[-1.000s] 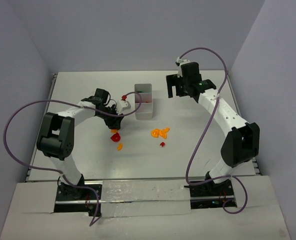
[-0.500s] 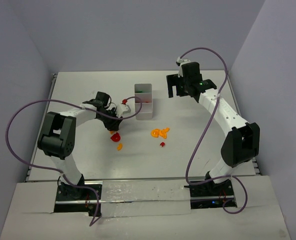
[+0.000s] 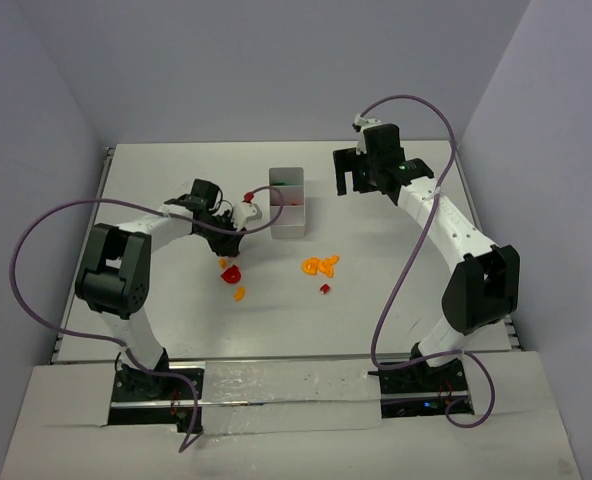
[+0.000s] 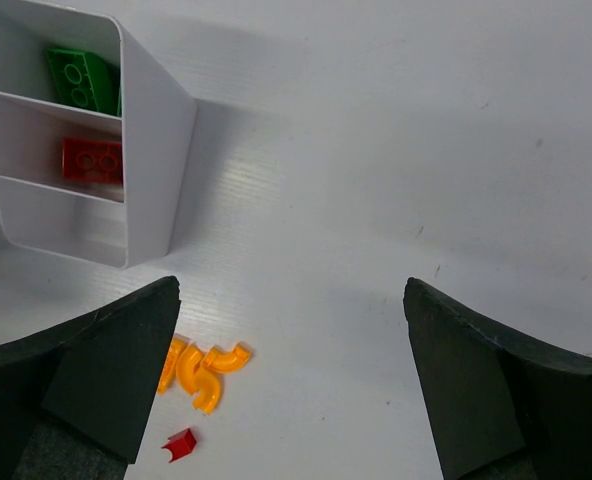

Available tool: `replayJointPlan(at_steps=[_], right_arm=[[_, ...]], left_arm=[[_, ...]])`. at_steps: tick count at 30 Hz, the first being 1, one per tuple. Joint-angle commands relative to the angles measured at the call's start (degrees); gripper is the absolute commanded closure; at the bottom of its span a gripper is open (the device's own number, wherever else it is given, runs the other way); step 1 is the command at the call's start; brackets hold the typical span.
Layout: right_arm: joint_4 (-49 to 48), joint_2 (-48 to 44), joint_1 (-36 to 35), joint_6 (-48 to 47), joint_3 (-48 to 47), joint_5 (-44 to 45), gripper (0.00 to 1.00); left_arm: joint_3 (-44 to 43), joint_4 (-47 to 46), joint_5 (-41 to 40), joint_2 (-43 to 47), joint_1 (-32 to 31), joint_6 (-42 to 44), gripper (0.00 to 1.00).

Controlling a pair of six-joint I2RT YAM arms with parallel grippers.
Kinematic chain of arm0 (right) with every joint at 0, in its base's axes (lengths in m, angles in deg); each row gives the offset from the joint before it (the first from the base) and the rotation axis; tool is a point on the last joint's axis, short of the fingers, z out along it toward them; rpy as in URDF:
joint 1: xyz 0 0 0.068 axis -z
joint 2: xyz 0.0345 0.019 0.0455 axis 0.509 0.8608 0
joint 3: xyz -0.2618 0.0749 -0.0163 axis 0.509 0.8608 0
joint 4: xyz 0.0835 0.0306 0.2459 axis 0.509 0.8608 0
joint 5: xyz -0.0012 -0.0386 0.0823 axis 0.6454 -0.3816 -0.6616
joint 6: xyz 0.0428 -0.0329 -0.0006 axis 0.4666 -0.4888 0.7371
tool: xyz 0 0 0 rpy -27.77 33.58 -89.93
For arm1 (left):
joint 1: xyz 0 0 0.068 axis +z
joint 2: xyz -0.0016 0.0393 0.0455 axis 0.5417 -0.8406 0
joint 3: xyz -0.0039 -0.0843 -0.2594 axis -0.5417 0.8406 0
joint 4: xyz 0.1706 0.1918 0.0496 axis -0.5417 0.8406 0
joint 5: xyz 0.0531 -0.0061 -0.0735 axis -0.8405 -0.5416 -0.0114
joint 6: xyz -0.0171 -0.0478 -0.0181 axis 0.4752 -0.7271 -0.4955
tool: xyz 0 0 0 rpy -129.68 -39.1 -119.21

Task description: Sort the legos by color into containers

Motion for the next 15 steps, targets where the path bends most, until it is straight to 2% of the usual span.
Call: replayJointPlan(at_steps=[1,5,8,10,15], right_arm=[[0.0,-1.5,0.5,0.6,-0.1,-0.6,0.0],[0.5,-1.4,0.8,0.5,-0.3,-1.2,0.0],[0.9,-0.9,1.1,0.4,-0.8,-1.1,0.0],[1.3,-0.8,1.3,0.3,-1.1,-2.4,0.0],[2.0,-0.8,1.5,-0.9,-0.9,-2.8,0.0]], left_arm=[[-6.6,-0.8,5.8,5.7,-0.3,-6.1,1.0],[-10.0,-6.1,7.5,8.7,-0.7,-15.0,1.0],[-11.2,-11.5,5.3,9.2,-2.5,-19.2,1.0],[-13.3,-15.3,3.0,7.9,-4.1,-21.5,1.0],[-18.1,-18.0,0.3,2.7,-6.5,-23.7,1.0]])
